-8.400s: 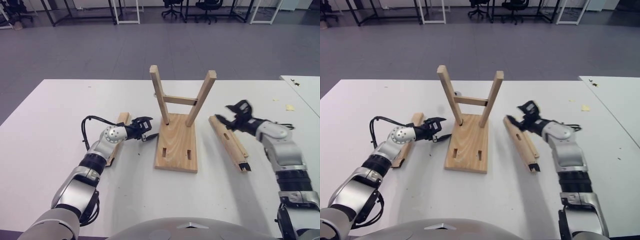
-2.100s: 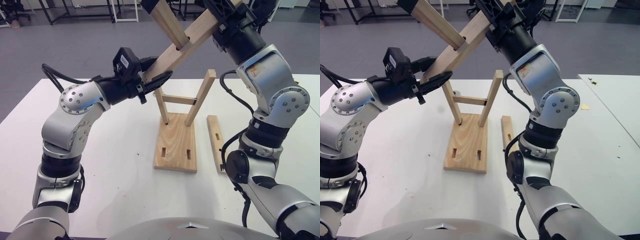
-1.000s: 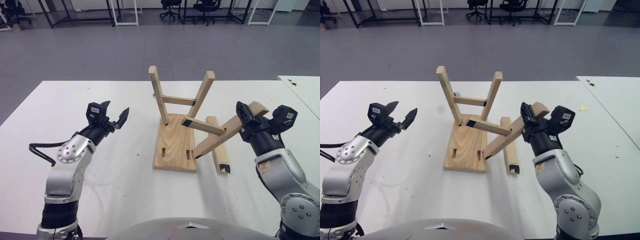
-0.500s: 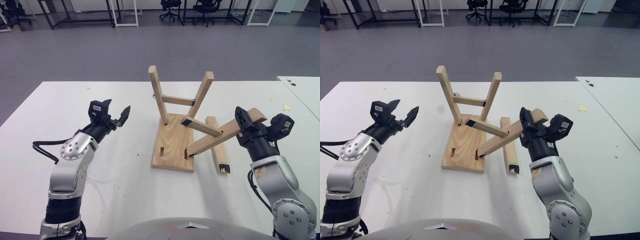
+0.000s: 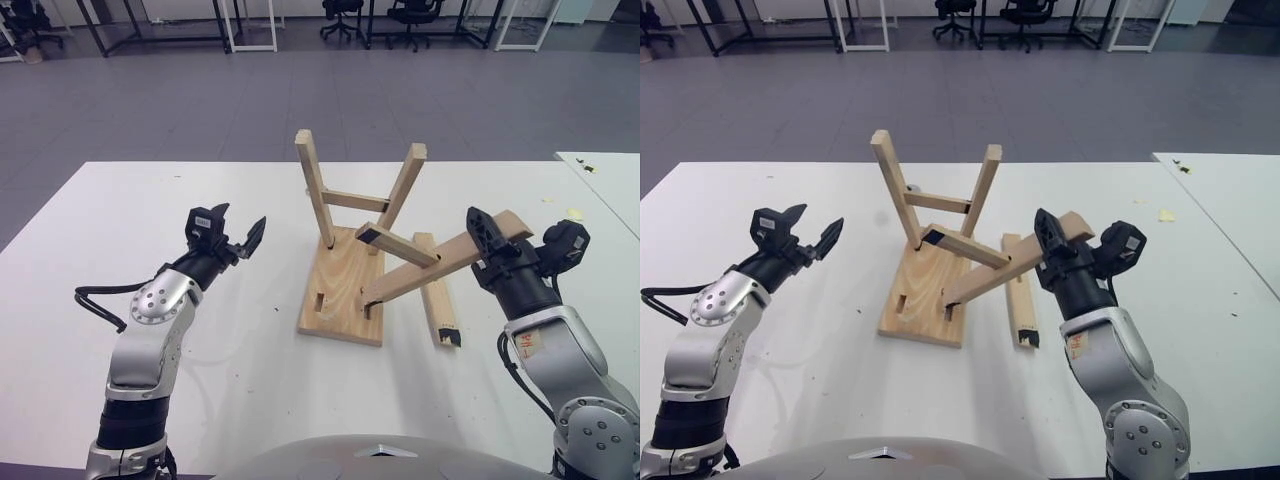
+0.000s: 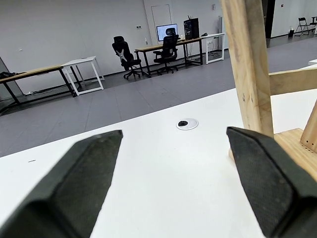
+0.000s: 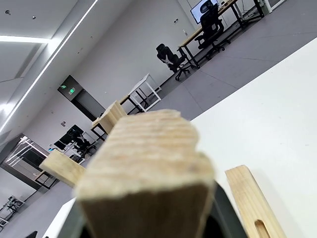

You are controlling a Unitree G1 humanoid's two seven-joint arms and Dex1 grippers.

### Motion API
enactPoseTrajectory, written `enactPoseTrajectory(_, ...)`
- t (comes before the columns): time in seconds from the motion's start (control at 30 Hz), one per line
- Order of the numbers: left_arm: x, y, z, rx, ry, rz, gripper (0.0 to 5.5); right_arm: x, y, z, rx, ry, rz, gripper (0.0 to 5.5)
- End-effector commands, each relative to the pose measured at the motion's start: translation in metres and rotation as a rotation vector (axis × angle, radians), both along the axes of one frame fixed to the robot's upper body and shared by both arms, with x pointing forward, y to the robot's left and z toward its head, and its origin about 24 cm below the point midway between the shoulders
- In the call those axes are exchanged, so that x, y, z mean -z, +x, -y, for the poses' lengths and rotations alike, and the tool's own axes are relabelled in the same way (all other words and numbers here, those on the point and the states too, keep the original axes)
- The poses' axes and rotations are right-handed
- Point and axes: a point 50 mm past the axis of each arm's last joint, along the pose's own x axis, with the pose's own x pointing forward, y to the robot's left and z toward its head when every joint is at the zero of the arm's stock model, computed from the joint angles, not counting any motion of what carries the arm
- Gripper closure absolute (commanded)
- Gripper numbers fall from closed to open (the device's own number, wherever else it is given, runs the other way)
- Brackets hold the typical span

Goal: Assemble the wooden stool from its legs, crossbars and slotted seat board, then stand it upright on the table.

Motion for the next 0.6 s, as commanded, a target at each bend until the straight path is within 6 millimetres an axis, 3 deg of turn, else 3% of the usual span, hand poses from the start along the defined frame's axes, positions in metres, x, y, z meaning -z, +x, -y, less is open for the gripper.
enactPoseTrajectory(0.03, 0.002, -0.001, -0.001, -0.002, 0.025, -0.005, 1.63, 0.01, -0.005, -0.001, 0.006, -0.053, -0.079, 4.47)
enactPoseTrajectory(0.23, 0.003, -0.002, 0.0, 0.001, 0.032, -0.01, 1.63, 0.017, -0.007, 0.005, 0.102, -0.249, -0.11, 4.47)
enactPoseTrajectory(0.4, 0.004, -0.005, 0.004, 0.0, 0.02, -0.014, 1.63, 0.011, 0.002, 0.012, 0.131, -0.385, -0.041, 4.46)
enactPoseTrajectory(0.6, 0.004, -0.005, 0.011, 0.01, 0.012, -0.014, 1.63, 0.014, 0.008, -0.009, 0.012, -0.505, 0.023, 4.47)
